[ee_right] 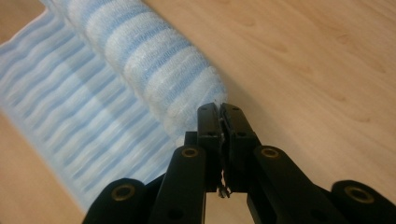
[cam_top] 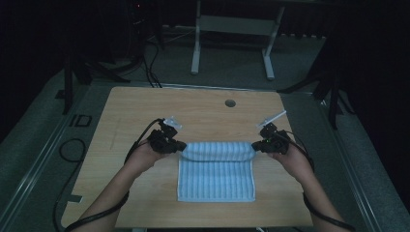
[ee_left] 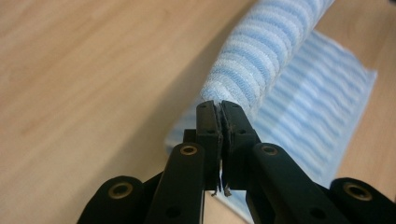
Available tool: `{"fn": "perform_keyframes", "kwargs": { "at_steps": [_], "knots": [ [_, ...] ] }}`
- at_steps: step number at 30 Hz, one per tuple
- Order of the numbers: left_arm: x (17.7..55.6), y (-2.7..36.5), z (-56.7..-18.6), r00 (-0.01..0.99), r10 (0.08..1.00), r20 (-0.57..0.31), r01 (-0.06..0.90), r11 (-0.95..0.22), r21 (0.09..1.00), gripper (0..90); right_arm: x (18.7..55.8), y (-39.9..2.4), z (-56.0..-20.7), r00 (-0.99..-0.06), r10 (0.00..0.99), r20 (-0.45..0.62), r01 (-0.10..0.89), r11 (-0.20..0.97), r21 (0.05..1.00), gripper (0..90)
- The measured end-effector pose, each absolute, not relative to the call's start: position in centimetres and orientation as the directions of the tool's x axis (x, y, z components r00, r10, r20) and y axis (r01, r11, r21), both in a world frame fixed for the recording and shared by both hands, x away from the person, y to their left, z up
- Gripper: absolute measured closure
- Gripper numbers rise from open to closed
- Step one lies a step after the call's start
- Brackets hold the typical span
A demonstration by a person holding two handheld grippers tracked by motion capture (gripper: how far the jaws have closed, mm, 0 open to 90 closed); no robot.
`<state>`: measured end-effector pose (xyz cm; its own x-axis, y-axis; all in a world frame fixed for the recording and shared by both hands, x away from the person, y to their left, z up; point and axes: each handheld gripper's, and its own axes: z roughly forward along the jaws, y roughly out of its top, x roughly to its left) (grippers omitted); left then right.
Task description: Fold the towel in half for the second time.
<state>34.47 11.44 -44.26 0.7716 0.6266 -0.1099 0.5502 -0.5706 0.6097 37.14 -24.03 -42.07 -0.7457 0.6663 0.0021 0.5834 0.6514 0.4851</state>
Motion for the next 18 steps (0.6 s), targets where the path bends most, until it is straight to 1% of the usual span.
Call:
{"fn": "perform_keyframes", "kwargs": {
  "at_steps": [1,2,4,9,11,15,18],
  "knots": [
    [33.0,11.6,-44.3,0.791,0.599,-0.124,0.536,-0.58,0.613,86.3,36.4,-24.1,-42.0,-0.755,0.655,0.006,0.57,0.652,0.5,86.7],
    [32.2,11.8,-44.4,0.787,0.602,-0.132,0.538,-0.565,0.625,86.2,34.7,-24.4,-42.0,-0.769,0.639,0.005,0.548,0.655,0.52,86.7],
    [30.8,12.0,-44.5,0.795,0.588,-0.151,0.533,-0.557,0.637,86.2,33.1,-24.8,-42.4,-0.773,0.634,0.013,0.537,0.644,0.545,86.6],
    [28.3,12.2,-45.3,0.803,0.574,-0.16,0.525,-0.556,0.644,86.0,29.8,-25.3,-43.7,-0.783,0.622,0.032,0.532,0.642,0.552,86.6],
    [27.3,12.1,-45.6,0.808,0.568,-0.156,0.517,-0.557,0.65,85.9,28.9,-25.4,-44.0,-0.787,0.617,0.018,0.524,0.652,0.549,86.6],
    [25.4,11.3,-46.6,0.824,0.551,-0.133,0.5,-0.595,0.629,85.5,28.0,-25.6,-44.9,-0.785,0.62,0.02,0.531,0.655,0.538,86.6],
    [24.5,10.9,-47.5,0.837,0.522,-0.164,0.508,-0.631,0.587,84.9,27.3,-25.7,-45.8,-0.787,0.616,0.048,0.545,0.656,0.522,86.0]
  ]
}}
